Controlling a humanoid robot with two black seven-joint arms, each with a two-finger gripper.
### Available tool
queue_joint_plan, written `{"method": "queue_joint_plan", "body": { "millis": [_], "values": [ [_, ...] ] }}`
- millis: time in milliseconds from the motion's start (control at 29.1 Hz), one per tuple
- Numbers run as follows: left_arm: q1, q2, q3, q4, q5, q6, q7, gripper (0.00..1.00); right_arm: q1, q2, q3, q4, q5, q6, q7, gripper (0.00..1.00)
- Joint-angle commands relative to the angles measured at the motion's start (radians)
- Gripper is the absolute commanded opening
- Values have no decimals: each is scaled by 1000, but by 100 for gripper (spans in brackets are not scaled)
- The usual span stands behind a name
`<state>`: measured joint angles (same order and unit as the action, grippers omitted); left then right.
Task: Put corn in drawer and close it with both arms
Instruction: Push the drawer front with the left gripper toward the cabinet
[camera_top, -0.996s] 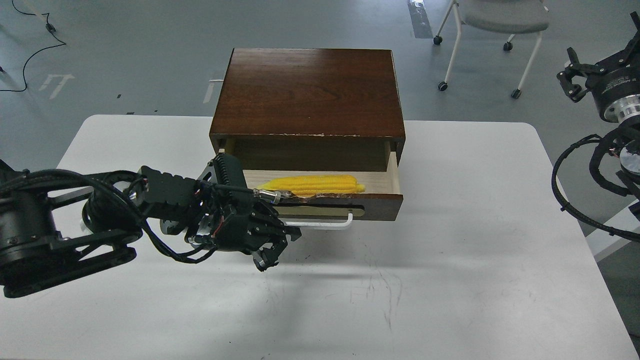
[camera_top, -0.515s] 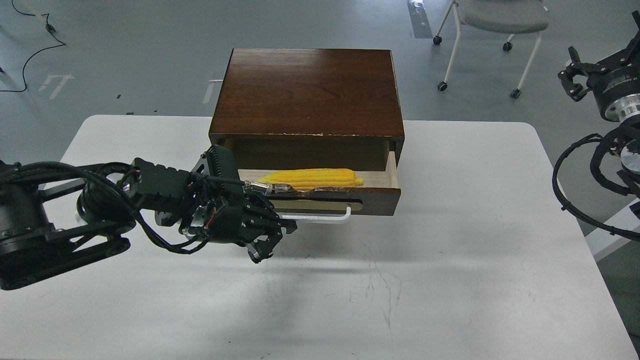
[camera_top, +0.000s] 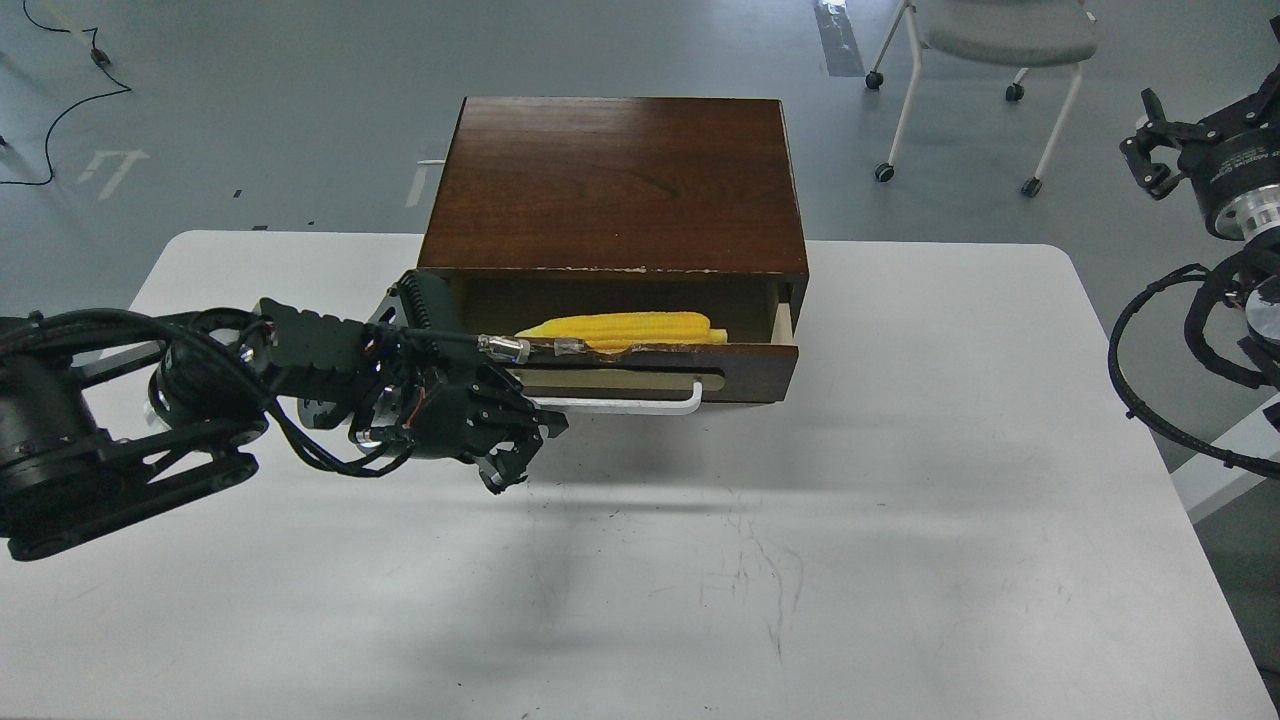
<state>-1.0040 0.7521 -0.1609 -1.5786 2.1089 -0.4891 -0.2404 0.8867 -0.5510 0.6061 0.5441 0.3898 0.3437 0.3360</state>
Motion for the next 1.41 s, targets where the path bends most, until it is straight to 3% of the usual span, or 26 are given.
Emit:
{"method": "queue_joint_plan", "body": {
  "millis": [0,481,1374],
  "values": [
    [-1,0,3,5,0,0,-2,0,0,2,1,0,0,-2,1,100],
    [-4,-25,-3,42,-1,0,-2,0,0,-1,0,-1,0,0,1,100],
    [-10,-23,-11,-34,0,0,-4,0,-5,-64,1,2,0,0,1,100]
  ]
}}
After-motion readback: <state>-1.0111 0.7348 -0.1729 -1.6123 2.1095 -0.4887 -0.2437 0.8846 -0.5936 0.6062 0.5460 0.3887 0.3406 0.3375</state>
